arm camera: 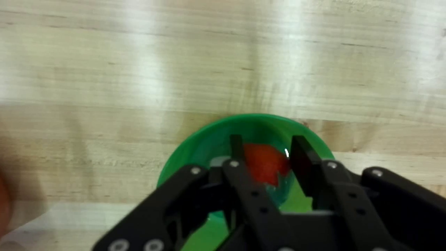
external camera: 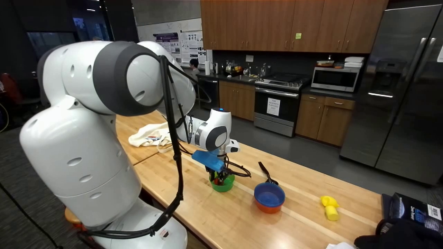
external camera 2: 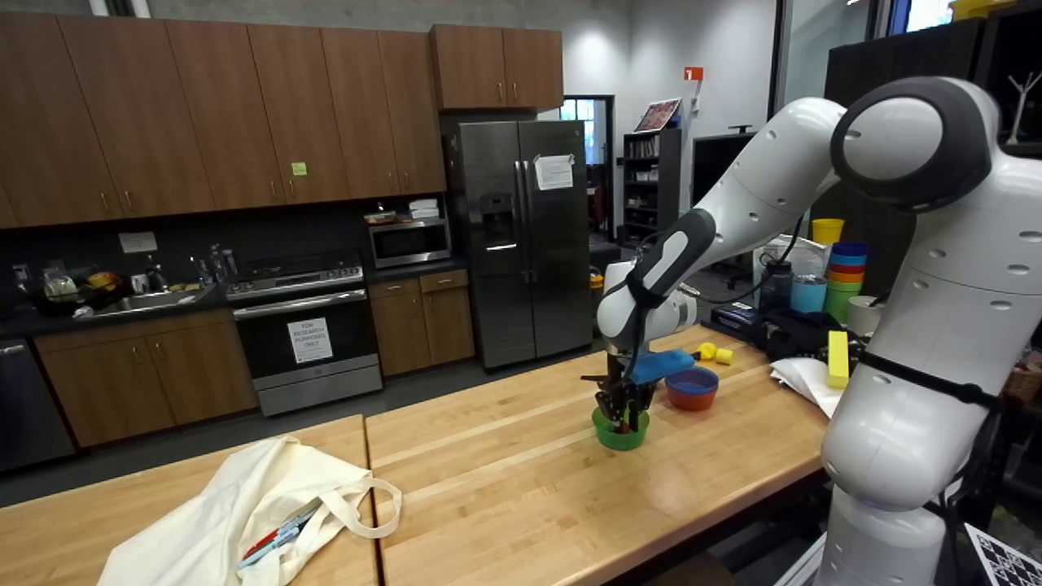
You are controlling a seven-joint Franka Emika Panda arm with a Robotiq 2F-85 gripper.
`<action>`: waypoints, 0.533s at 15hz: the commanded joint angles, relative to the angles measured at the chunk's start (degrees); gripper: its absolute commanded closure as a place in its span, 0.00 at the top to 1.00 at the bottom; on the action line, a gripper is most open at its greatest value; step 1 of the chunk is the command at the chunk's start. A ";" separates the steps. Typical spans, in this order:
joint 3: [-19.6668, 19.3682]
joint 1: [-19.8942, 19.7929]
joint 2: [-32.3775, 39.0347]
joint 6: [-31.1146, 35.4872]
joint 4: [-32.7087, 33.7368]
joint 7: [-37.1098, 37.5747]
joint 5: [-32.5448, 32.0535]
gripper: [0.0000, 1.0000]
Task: Put the strawberry from the green bowl inside the blue bowl.
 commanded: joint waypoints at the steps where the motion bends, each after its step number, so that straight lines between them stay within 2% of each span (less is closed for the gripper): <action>1: 0.09 0.41 -0.10 -0.64 0.00 -1.90 2.05 0.32; 3: 0.11 0.55 0.35 -0.62 0.18 -2.33 2.46 0.47; 4: 0.09 0.48 0.49 -0.66 0.19 -2.51 2.34 0.58; 8: 0.18 0.33 1.10 -0.41 0.94 -2.12 1.82 0.84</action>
